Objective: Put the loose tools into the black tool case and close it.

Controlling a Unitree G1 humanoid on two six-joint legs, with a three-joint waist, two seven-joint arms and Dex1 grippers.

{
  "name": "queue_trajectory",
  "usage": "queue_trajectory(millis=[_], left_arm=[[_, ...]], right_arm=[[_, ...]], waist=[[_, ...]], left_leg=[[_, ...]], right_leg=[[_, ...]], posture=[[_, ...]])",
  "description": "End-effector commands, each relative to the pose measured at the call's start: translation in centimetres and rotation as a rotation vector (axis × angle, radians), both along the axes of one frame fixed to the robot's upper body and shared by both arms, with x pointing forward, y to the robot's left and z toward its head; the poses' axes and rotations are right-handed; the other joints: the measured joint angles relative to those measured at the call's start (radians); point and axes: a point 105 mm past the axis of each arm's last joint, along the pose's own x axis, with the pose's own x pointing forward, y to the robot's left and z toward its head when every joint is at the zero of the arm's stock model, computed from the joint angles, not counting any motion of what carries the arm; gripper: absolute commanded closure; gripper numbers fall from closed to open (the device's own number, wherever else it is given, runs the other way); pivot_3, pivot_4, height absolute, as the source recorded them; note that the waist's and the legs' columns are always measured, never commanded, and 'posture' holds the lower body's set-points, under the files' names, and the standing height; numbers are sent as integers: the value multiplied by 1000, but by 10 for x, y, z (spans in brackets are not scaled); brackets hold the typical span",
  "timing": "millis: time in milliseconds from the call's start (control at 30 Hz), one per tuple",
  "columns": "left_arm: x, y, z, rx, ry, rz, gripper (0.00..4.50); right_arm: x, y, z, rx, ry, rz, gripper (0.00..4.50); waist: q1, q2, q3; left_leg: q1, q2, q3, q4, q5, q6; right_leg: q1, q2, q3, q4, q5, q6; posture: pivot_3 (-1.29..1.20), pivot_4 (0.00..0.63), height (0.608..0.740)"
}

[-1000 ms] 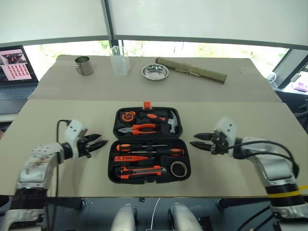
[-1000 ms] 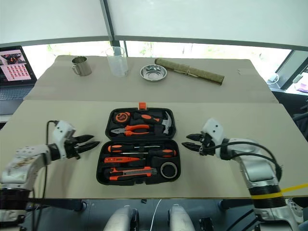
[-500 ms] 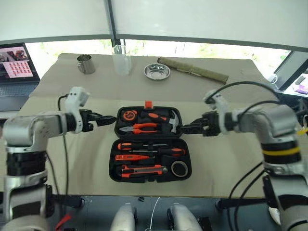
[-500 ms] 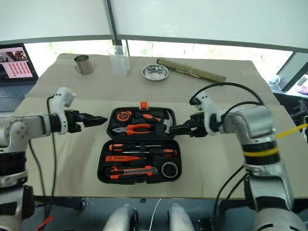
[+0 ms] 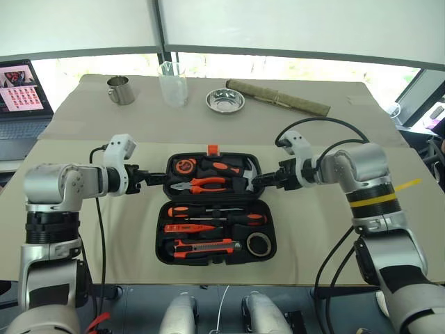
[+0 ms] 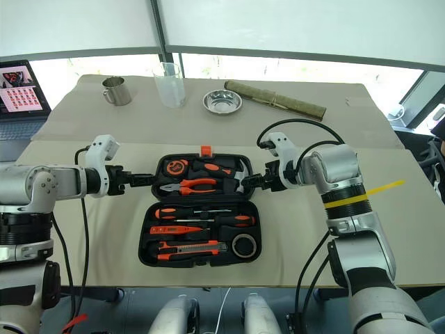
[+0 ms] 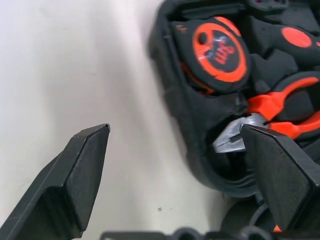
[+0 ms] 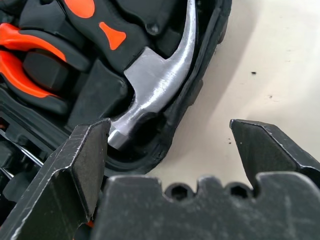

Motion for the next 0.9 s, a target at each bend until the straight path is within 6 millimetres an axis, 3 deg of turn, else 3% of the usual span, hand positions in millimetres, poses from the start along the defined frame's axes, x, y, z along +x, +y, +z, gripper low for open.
queue_trajectory(millis=[33,67,167,267,367,533,700,833,900], left_arm=[[-1,-12,8,-44,-13,-51,0],[-1,-14,6,-47,-9,-55,0],[0,-18,2,-51,3,-56,0],[-2,-18,-4,-28,22,-57,0],[-2,-15,-7,-11,33,-48,747],[0,-13,-9,-8,34,-28,2501],[0,-20,-20,-70,63,-26,4301],[1,-17,-30,-89,62,3,4430],[4,-16,-25,-147,-6,16,4430]], right_arm=[[4,-8,2,-59,-16,-32,37],[5,-10,0,-71,-14,-36,37],[4,-13,-3,-84,-5,-44,727],[2,-13,-6,-88,8,-39,1736],[2,-12,-9,-89,20,-43,2818],[5,-11,-12,-79,27,-67,4432],[6,-9,-15,-63,41,-83,4500],[4,-4,-11,-25,25,-66,4500],[5,5,2,52,-44,-24,4500]], waist=[[2,0,0],[2,0,0],[2,0,0],[1,0,0],[5,0,0],[7,0,0],[4,0,0],[5,0,0],[6,0,0]], left_leg=[[0,0,0,0,0,0],[0,0,0,0,0,0],[0,0,0,0,0,0],[0,0,0,0,0,0],[0,0,0,0,0,0],[0,-1,-1,1,0,0],[7,-1,-1,1,0,0],[9,-1,-1,1,0,0],[11,-1,-1,1,0,0]], right_leg=[[0,0,0,0,0,0],[0,0,0,0,0,0],[0,0,0,0,0,0],[0,0,0,0,0,0],[0,0,0,0,0,0],[1,-1,-1,0,0,0],[8,-1,-1,0,0,0],[11,-1,-1,0,0,0],[13,-1,-1,0,0,0]], posture=[[0,150,740],[0,150,740],[0,150,740],[0,150,740],[0,150,740],[0,150,740],[0,150,740],[0,150,740],[0,150,740]])
